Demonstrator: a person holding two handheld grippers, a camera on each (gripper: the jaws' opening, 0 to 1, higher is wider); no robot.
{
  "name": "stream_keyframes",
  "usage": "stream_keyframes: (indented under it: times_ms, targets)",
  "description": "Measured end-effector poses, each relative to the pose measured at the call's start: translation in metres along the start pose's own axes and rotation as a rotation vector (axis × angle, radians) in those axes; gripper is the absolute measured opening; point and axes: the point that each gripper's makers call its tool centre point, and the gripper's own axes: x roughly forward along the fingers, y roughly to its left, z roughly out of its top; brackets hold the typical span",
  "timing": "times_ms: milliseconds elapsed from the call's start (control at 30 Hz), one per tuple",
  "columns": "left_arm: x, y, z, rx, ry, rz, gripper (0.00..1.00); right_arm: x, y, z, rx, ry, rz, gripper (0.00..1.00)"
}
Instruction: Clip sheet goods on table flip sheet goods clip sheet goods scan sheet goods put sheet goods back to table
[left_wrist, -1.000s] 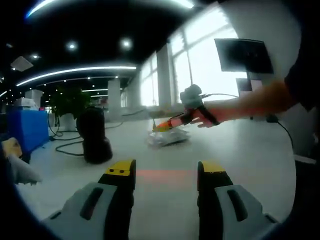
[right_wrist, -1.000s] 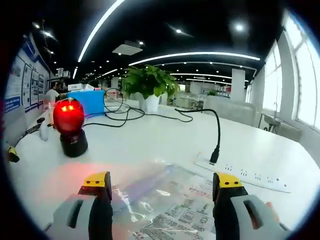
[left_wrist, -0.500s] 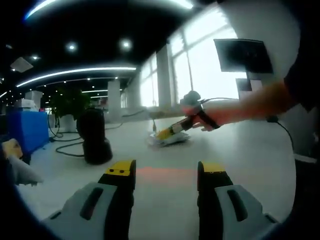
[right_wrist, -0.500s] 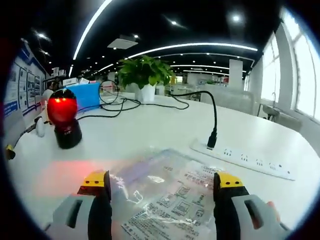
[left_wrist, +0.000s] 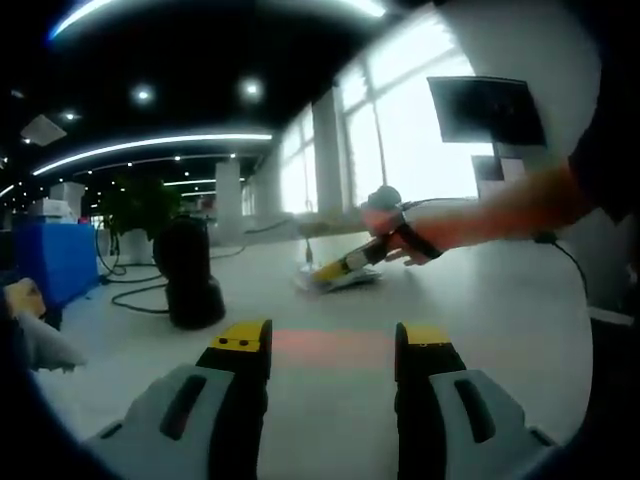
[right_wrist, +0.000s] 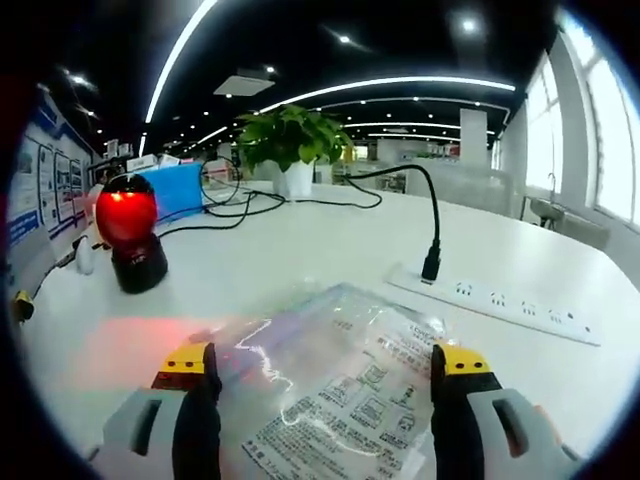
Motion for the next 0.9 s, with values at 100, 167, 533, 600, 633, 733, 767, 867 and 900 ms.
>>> stream_keyframes:
  times_ms: [100, 167, 533, 600, 633, 733, 767, 867, 900]
  targets:
    - [0.000, 0.000, 0.000, 0.000, -0.001, 0.002, 0.42, 0.000, 0.001, -0.002, 0.002, 0.000, 0.005, 0.83]
    - [0.000, 0.000, 0.000, -0.001, 0.000, 0.002, 0.42, -0.006, 0.008, -0.003, 0.001, -0.006, 0.004, 0.83]
    - [0.000, 0.000, 0.000, 0.001, -0.003, 0.002, 0.42, -0.024, 0.005, 0.032, -0.042, -0.161, -0.040, 0.76]
    - [0.000, 0.000, 0.001, 0.000, -0.005, 0.001, 0.42, -0.029, 0.006, 0.041, -0.011, -0.204, -0.010, 0.78]
    - [0.000, 0.000, 0.001, 0.000, -0.006, 0.002, 0.42, -0.031, 0.006, 0.044, -0.014, -0.202, -0.009, 0.77]
    - [0.000, 0.000, 0.001, -0.005, -0.008, 0.003, 0.42, -0.039, 0.002, 0.052, -0.019, -0.224, -0.008, 0.74]
    - [0.000, 0.001, 0.001, -0.008, -0.007, 0.004, 0.42, -0.046, 0.003, 0.054, -0.015, -0.231, -0.005, 0.74]
    - [0.000, 0.005, 0.000, -0.014, -0.003, 0.014, 0.42, -0.062, 0.003, 0.059, -0.002, -0.248, 0.011, 0.74]
    - [0.000, 0.005, 0.000, -0.017, -0.004, 0.015, 0.42, -0.070, 0.005, 0.063, -0.012, -0.265, 0.018, 0.74]
